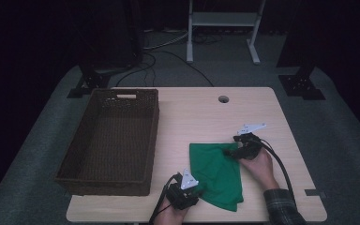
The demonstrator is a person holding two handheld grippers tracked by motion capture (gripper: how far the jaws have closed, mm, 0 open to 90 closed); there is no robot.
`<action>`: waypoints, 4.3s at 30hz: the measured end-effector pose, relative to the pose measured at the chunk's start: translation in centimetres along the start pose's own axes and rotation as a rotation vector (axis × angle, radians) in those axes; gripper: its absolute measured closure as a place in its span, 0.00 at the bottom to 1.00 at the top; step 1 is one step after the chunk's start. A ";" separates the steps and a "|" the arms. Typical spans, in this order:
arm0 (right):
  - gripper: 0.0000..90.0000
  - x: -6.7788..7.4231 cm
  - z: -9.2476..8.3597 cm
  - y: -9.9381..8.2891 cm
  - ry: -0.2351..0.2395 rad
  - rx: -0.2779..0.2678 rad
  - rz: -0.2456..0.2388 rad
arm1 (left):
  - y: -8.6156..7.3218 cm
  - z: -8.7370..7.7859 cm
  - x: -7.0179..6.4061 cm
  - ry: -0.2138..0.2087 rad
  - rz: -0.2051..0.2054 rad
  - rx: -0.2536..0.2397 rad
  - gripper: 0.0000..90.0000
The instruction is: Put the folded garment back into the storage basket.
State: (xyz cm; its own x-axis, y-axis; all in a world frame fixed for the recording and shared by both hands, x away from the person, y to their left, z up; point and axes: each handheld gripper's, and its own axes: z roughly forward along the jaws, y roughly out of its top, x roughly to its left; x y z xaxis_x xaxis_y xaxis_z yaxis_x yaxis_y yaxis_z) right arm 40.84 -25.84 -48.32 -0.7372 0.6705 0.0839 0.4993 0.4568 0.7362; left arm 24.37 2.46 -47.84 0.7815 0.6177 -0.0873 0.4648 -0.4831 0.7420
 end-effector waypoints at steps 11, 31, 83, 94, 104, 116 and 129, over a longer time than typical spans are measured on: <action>0.66 2.0 -0.7 -0.4 0.025 -0.008 0.004 | 0.1 0.0 0.0 -0.007 -0.007 0.008 0.80; 0.86 3.8 -0.6 0.7 -0.026 0.066 0.103 | 0.0 -0.1 0.0 0.014 -0.051 -0.142 0.86; 0.87 11.3 -4.8 13.9 -0.015 -0.069 0.021 | 10.4 -9.9 6.3 0.164 -0.065 -0.620 0.86; 0.87 14.4 -2.3 20.5 0.049 -0.116 -0.036 | 10.4 -16.0 11.0 0.252 -0.066 -0.661 0.86; 0.87 17.7 2.6 24.2 0.141 -0.156 -0.097 | 6.7 -19.9 15.1 0.319 -0.094 -0.669 0.86; 0.87 21.1 9.8 25.6 0.222 -0.148 -0.123 | 1.4 -22.6 18.6 0.412 -0.127 -0.634 0.86; 0.87 21.9 14.2 24.9 0.239 -0.079 -0.130 | -0.9 -22.1 20.3 0.455 -0.161 -0.585 0.85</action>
State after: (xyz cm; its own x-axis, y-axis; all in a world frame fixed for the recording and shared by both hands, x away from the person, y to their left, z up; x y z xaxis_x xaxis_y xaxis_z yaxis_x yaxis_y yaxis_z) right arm 43.58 8.52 -37.69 -0.8837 0.4484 0.1342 0.3635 0.4768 0.8003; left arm 30.61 29.13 -35.55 0.4149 0.9092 -0.0358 0.1626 -0.0354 0.9860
